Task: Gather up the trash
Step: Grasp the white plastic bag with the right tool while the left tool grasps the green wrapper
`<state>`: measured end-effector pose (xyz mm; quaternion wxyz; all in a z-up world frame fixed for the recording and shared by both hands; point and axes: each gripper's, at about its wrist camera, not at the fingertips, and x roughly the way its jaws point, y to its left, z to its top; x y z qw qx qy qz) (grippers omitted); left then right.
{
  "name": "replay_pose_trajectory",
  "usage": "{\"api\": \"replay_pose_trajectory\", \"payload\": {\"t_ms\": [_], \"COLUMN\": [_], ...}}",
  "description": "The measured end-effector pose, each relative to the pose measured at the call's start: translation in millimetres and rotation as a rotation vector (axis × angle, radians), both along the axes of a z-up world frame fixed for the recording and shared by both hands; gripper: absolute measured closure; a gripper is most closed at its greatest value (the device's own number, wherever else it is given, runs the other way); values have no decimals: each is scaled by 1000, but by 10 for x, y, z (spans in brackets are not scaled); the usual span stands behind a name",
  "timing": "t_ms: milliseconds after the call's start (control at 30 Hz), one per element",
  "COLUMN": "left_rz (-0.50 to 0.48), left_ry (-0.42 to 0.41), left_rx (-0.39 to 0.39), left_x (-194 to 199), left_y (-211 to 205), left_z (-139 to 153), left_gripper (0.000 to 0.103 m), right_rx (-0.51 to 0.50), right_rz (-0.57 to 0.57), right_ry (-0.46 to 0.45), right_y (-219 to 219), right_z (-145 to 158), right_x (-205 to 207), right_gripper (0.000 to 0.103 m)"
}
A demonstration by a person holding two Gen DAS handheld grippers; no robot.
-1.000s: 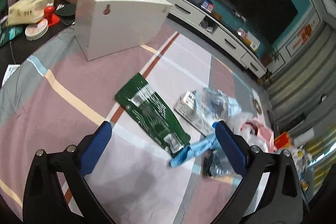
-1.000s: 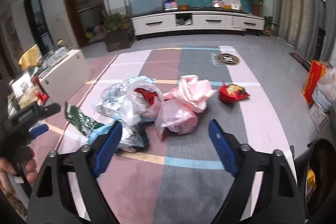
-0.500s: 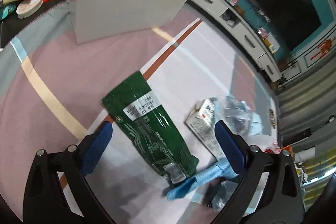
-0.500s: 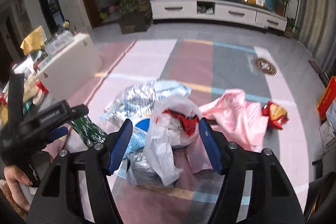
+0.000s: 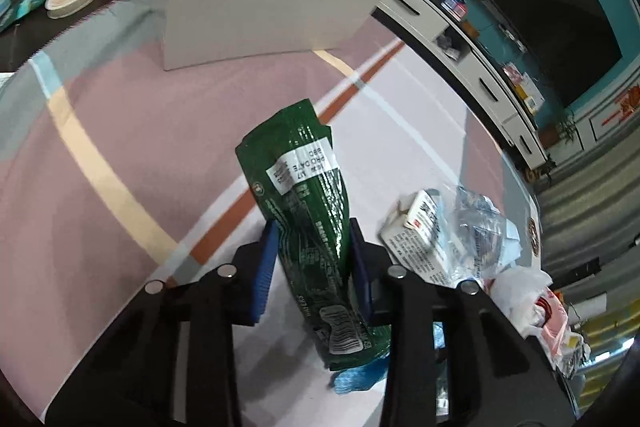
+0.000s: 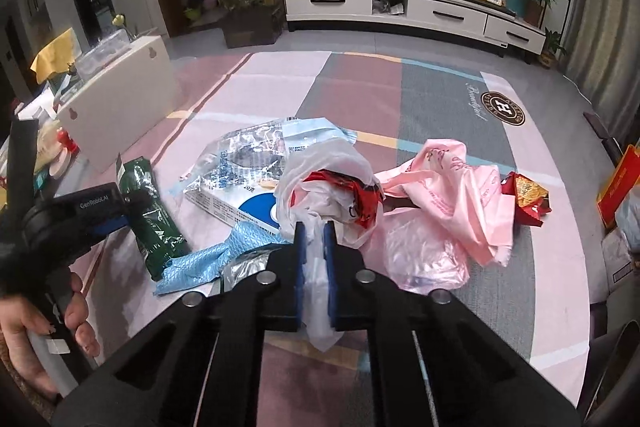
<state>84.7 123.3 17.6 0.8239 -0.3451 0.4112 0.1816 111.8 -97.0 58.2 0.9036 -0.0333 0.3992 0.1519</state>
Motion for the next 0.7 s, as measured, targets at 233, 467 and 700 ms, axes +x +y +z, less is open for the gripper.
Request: {"api": "replay_pose_trajectory", "payload": {"t_ms": [233, 467, 700], "left_rz": [23, -32, -109], "left_ry": [-75, -160, -222], "left_rx": [-19, 36, 140], "left_x": [-189, -430, -604], "left_y": [63, -150, -489], "left_z": [280, 681, 999], "left_gripper": [70, 70, 69], "right_rx": [65, 164, 192], "right_rz": [-31, -89, -100], "right_ry": [-68, -144, -160], "right_y": [-211, -507, -630], "right_z": [311, 644, 687], "right_x": [-190, -424, -599], "right_gripper": [95, 96, 95]}}
